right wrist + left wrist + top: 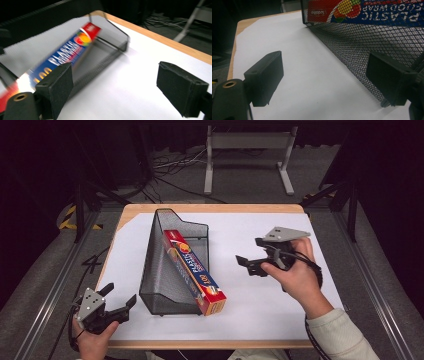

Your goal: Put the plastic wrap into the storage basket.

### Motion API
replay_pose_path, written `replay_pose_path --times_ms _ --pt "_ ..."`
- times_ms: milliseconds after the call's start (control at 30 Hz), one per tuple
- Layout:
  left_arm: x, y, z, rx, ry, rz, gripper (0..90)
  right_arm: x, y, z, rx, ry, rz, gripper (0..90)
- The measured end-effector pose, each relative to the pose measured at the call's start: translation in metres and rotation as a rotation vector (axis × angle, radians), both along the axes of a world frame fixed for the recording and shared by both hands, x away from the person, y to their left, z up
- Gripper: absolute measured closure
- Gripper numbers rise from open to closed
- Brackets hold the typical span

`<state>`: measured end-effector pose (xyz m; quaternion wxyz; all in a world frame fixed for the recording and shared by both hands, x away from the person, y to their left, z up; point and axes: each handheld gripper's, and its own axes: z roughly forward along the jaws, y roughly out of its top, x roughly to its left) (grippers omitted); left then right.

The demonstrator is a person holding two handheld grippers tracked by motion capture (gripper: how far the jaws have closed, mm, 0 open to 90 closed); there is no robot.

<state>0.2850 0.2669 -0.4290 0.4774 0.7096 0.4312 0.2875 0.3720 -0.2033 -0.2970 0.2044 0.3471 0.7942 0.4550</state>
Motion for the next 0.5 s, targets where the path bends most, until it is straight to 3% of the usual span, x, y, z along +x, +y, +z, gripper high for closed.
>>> replay_pose_path --times_ms 267,500 --pt "0.000 -0.002 0.000 0.002 -0.003 -0.001 15.4 -0.012 -0.062 -0.031 0.030 -0.010 -0.037 14.4" --pt "0.000 -0.001 0.000 0.001 0.001 -0.004 15.3 -0.023 -0.111 -0.074 0.061 -0.014 -0.076 14.5"
